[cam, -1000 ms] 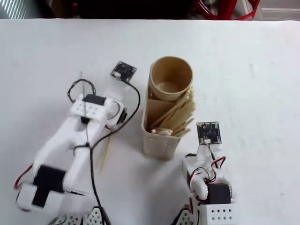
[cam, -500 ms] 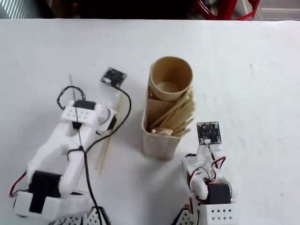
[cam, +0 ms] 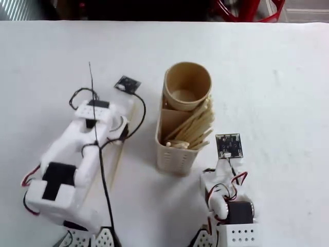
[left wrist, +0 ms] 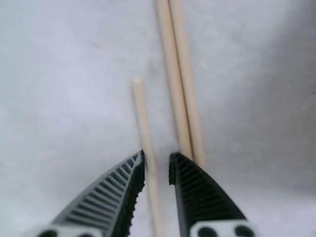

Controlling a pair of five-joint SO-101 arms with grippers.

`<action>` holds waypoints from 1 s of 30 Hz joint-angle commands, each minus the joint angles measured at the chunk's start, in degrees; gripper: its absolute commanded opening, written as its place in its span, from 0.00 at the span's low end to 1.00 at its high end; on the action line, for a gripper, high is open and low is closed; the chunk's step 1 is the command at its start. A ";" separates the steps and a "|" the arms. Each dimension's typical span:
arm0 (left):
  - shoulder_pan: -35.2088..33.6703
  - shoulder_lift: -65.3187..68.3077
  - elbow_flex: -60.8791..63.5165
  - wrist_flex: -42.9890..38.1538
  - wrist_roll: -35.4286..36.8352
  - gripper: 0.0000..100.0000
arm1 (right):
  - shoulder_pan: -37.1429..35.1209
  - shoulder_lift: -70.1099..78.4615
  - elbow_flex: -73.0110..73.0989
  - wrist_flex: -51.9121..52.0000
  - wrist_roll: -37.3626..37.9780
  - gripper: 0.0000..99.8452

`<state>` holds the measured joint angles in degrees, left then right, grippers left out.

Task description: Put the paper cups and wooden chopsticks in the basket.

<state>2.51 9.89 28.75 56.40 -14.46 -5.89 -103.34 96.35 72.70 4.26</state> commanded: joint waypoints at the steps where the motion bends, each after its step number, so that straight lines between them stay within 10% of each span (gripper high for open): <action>1: -0.31 2.24 -3.87 2.55 1.41 0.09 | 0.40 -0.13 0.53 0.22 0.09 0.02; 19: -1.54 -32.40 -29.98 15.56 1.76 0.02 | 0.40 -0.13 0.53 0.22 0.09 0.02; 30: 26.24 -37.32 -50.11 16.53 1.85 0.02 | 0.48 -0.13 0.53 0.22 0.09 0.02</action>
<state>20.44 -25.89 -17.41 73.89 -13.49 -5.89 -103.34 96.35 72.70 4.26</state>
